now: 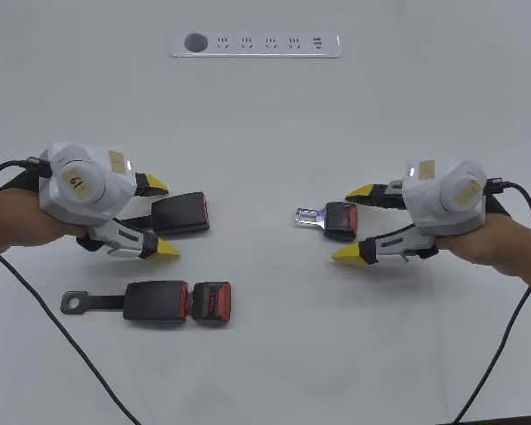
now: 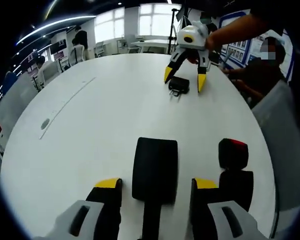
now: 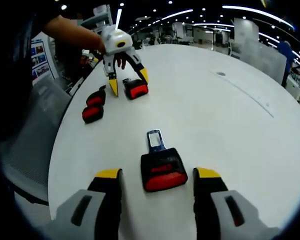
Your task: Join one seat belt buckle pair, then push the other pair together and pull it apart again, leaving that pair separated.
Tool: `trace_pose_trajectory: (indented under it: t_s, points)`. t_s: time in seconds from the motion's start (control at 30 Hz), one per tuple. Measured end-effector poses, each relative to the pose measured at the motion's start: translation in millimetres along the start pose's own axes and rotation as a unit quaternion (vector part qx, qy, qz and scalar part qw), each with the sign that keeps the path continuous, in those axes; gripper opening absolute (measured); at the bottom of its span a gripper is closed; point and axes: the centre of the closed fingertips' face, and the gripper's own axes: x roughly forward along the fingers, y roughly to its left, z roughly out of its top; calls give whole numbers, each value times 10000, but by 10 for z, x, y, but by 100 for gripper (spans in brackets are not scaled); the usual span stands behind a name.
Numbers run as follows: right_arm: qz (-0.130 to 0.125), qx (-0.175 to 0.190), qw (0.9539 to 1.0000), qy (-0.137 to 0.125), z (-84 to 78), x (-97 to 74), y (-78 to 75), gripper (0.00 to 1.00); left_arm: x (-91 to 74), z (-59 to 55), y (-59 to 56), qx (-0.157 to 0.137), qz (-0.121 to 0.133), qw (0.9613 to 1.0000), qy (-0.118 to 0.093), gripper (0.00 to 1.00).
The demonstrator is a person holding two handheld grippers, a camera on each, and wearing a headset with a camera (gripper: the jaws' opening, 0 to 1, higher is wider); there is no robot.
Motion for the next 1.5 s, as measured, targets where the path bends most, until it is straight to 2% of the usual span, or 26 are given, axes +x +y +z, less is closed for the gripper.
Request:
trace_pose_trajectory:
  t_s: [0.03, 0.07, 0.13, 0.2, 0.3, 0.4, 0.57, 0.67, 0.73, 0.9, 1.1, 1.2, 1.5]
  points:
    - [11, -34, 10000, 15, 1, 4, 3, 56, 0, -13, 23, 210, 60, 9997, 56, 53]
    - [25, -98, 9999, 28, 1, 5, 6, 55, 9, 15, -17, 138, -33, 9999, -42, 53]
    - [84, -244, 9997, 34, 18, 13, 16, 49, 5, -1, -8, 128, -32, 9999, -1, 53]
    - [40, -333, 9994, 131, -3, 11, -17, 43, 6, 1, -13, 168, -60, 9998, -4, 52]
    - [63, -315, 9994, 131, -3, 9, -60, 37, 12, 11, -66, 384, -216, 9990, -21, 47]
    - [179, -495, 9984, 214, -17, 11, -58, 37, 17, 13, -86, 511, -310, 9982, 32, 43]
    - [363, -671, 9967, 279, -38, 12, -66, 36, 22, 39, -50, 681, -390, 9968, 150, 35]
    - [545, -841, 9943, 366, -53, 2, -60, 36, 34, 32, -53, 829, -487, 9951, 213, 34]
    - [586, -797, 9944, 372, -46, 5, -78, 36, 36, 26, -35, 818, -501, 9952, 199, 34]
    - [575, -871, 9940, 341, -60, 9, -62, 36, 41, 32, -33, 820, -503, 9952, 190, 34]
    - [567, -746, 9953, 224, -39, 33, -57, 36, 42, 42, -49, 853, -529, 9948, 197, 34]
    - [597, -638, 9962, 67, 18, 86, -46, 36, 43, 42, -57, 832, -524, 9950, 180, 34]
    - [623, -633, 9960, -140, 144, 231, -14, 36, 51, 45, -69, 840, -545, 9948, 166, 34]
